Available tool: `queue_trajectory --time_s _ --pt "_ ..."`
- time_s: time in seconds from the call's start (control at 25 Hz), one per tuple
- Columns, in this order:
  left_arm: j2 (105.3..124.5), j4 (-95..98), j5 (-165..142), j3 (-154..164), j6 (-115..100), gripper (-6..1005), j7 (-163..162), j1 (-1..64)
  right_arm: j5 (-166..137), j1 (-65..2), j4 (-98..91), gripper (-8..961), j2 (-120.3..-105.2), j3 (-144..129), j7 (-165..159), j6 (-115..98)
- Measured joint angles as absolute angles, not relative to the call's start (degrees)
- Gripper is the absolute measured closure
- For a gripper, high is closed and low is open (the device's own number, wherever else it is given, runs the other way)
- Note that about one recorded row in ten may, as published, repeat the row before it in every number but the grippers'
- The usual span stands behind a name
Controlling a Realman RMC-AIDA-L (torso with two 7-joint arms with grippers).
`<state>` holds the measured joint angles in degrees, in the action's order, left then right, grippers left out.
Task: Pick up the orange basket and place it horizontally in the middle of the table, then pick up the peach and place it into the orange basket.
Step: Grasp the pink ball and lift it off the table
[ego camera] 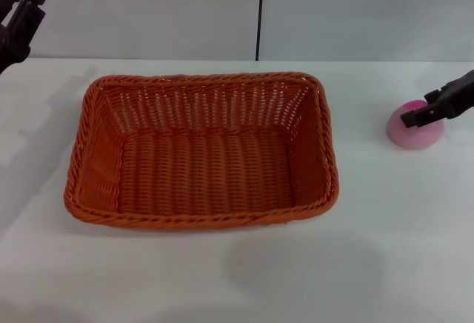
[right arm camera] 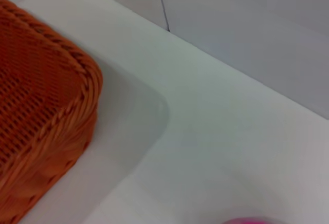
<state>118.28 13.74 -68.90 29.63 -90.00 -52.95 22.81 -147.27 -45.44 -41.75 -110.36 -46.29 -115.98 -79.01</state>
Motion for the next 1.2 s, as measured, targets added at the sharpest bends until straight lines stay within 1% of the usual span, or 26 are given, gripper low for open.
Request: queue_trajectory --time_s 0.2,0.4,0.84,0.96,1.0,1.04,1.2 --pt "118.14 13.3 -68.8 29.5 -90.8 522 -53.4 22.5 -147.3 -45.5 -41.0 224 -110.64 -46.9 -115.7 -78.4" --pt "118.09 13.3 -68.8 29.3 -90.9 522 -53.5 22.2 -147.2 -45.0 -41.4 284 -110.67 -47.1 -115.2 -78.4" --pt "118.02 13.9 -68.8 29.1 -91.2 523 -55.0 22.1 -146.2 -44.3 -42.3 729 -110.75 -46.4 -114.2 -79.1" --pt "118.02 14.0 -68.8 29.1 -91.3 523 -55.3 22.1 -142.5 -43.1 -43.1 752 -110.44 -46.1 -113.2 -80.3" --pt "118.03 14.0 -68.8 29.1 -91.3 523 -55.5 22.1 -139.3 -41.8 -44.8 759 -110.27 -46.0 -112.8 -81.1" --pt "118.03 14.0 -68.8 29.1 -91.3 523 -55.5 22.1 -139.3 -41.8 -44.8 766 -110.27 -46.0 -112.8 -81.1" --pt "118.04 14.0 -68.8 29.1 -91.5 523 -55.6 22.1 -131.6 -37.8 -50.9 797 -110.51 -46.0 -112.7 -82.3"
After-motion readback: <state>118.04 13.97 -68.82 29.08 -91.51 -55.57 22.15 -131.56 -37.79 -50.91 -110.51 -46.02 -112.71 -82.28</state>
